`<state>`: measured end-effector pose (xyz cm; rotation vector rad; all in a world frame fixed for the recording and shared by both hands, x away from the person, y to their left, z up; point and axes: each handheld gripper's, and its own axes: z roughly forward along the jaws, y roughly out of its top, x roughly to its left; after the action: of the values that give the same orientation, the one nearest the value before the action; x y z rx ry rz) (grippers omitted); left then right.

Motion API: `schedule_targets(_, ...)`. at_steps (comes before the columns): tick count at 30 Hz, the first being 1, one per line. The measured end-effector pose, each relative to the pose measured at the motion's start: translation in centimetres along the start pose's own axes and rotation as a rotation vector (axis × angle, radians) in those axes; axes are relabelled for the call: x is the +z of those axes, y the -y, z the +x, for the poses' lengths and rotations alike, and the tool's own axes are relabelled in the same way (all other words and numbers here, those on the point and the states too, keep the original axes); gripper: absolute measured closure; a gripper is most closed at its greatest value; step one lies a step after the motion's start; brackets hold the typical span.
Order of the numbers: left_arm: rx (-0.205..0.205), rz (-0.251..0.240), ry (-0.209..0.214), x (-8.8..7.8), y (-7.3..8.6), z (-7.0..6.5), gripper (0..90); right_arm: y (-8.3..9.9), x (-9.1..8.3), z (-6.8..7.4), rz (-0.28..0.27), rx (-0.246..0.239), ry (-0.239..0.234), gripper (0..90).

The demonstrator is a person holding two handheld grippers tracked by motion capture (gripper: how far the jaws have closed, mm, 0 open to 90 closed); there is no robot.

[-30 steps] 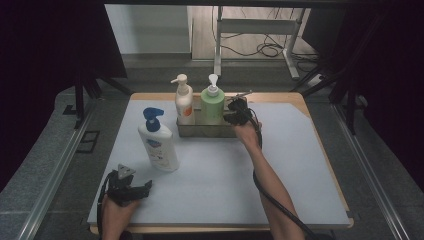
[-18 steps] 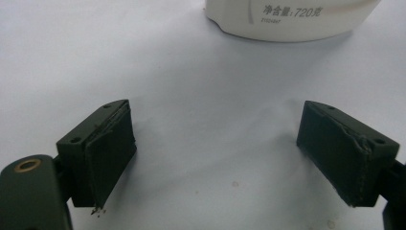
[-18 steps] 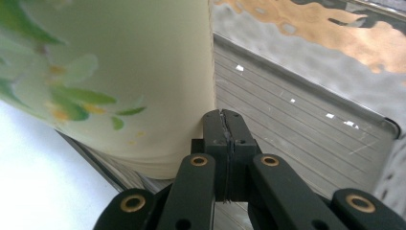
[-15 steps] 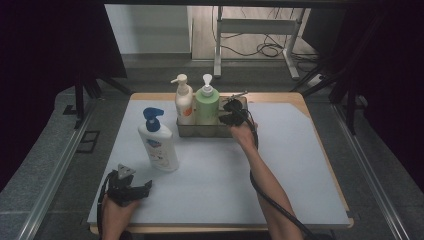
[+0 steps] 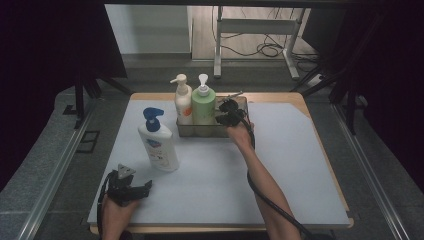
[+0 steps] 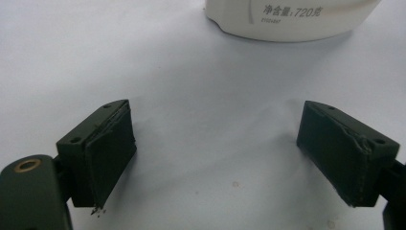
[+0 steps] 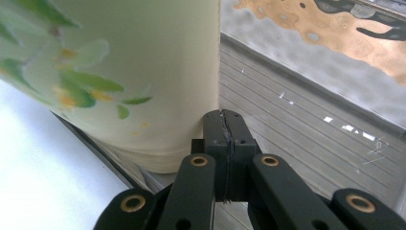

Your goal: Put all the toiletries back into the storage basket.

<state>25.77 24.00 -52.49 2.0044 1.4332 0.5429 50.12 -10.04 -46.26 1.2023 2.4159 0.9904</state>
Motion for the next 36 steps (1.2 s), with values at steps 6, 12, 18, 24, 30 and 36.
schedule_targets(6,0.000,0.000,0.000,0.0,0.0,0.0,12.3,0.0,-0.1,0.0,0.000,0.000,-0.007,89.5)
schedule_targets(12,0.000,-0.001,-0.001,0.0,0.0,0.0,12.3,0.1,-0.1,-0.3,-0.006,0.000,-0.009,84.5)
schedule_targets(18,-0.001,-0.001,0.000,0.0,0.0,0.0,12.3,0.2,-0.9,-0.4,-0.027,-0.013,-0.015,79.2)
schedule_targets(24,-0.001,-0.001,0.000,0.0,0.0,0.0,12.3,0.0,-2.1,-0.4,-0.054,-0.038,-0.006,70.4)
schedule_targets(30,0.001,-0.001,-0.001,0.0,0.0,0.0,12.3,0.5,-3.3,-0.5,-0.077,-0.035,-0.016,62.6)
schedule_targets(36,0.001,-0.001,-0.001,0.0,0.0,0.0,12.3,1.1,-4.6,-0.2,-0.081,-0.060,-0.035,54.9)
